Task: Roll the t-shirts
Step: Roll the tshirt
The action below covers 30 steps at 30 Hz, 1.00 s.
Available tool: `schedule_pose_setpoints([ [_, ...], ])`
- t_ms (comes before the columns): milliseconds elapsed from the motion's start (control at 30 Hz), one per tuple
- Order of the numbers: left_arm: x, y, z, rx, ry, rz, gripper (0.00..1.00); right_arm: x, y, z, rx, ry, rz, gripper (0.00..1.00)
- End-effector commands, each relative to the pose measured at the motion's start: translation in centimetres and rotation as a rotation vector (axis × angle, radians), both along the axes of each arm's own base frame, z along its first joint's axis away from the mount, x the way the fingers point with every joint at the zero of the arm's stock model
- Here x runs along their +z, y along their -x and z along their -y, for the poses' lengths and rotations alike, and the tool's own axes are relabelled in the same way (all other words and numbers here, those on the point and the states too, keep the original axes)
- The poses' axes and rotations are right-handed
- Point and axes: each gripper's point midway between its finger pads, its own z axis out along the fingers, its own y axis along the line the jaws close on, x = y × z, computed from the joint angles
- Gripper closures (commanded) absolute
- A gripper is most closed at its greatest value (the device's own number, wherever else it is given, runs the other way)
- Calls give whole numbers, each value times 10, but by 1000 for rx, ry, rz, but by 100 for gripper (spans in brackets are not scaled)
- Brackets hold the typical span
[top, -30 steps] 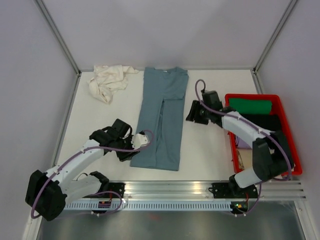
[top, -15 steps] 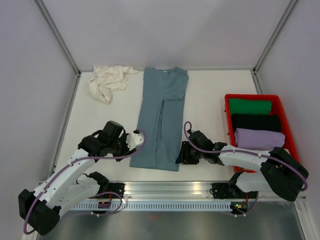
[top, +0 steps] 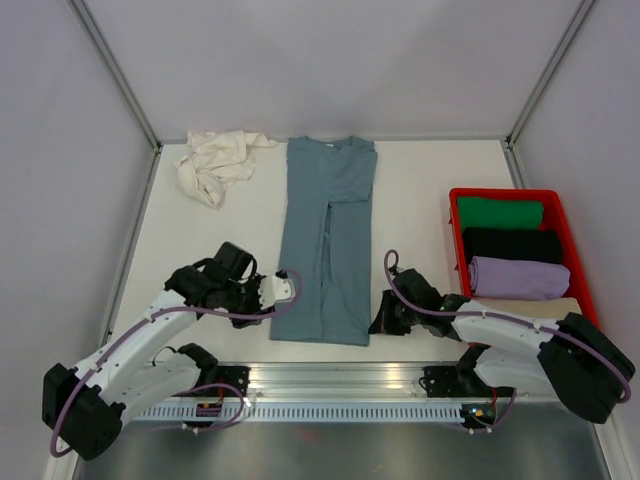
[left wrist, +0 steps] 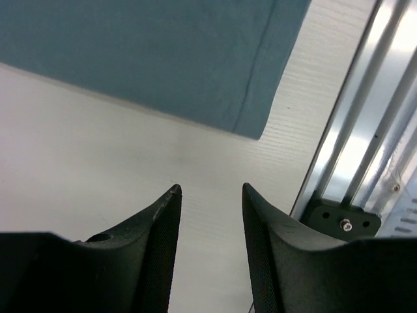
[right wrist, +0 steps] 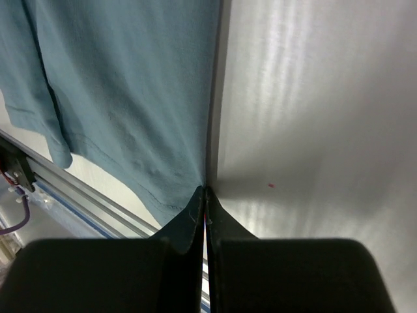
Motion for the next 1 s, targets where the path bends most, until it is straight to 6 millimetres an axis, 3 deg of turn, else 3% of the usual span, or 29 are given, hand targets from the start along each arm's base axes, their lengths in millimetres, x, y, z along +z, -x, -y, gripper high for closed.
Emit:
schedule_pose_setpoints([
  [0,18,22,10,-274,58,28,52,-10,13,33,-19,81,-11,100],
  [100,25,24,20,-389,99,77,45,4,6,31,10,64,51,99],
  [133,25,26,24,-451,110,91,43,10,5,34,17,86,55,92],
  [233,12,38,35,-574,104,78,38,28,1,38,66,106,101,59],
  [300,1,46,43,-646,88,91,37,44,-2,37,106,92,159,55],
  [400,-30,49,42,-765,35,170,37,85,-17,33,164,74,308,52],
  [500,-41,39,48,-897,22,289,38,143,-43,22,236,38,555,49],
  [633,-53,32,51,-965,-5,327,42,178,-62,15,403,65,838,48],
  [767,-53,20,59,-902,3,351,45,187,-55,9,654,81,1032,43],
  [833,-53,21,60,-905,10,352,47,171,-48,13,824,133,1090,39],
  [967,-66,33,51,-967,14,352,46,108,-14,25,1242,170,1057,41],
])
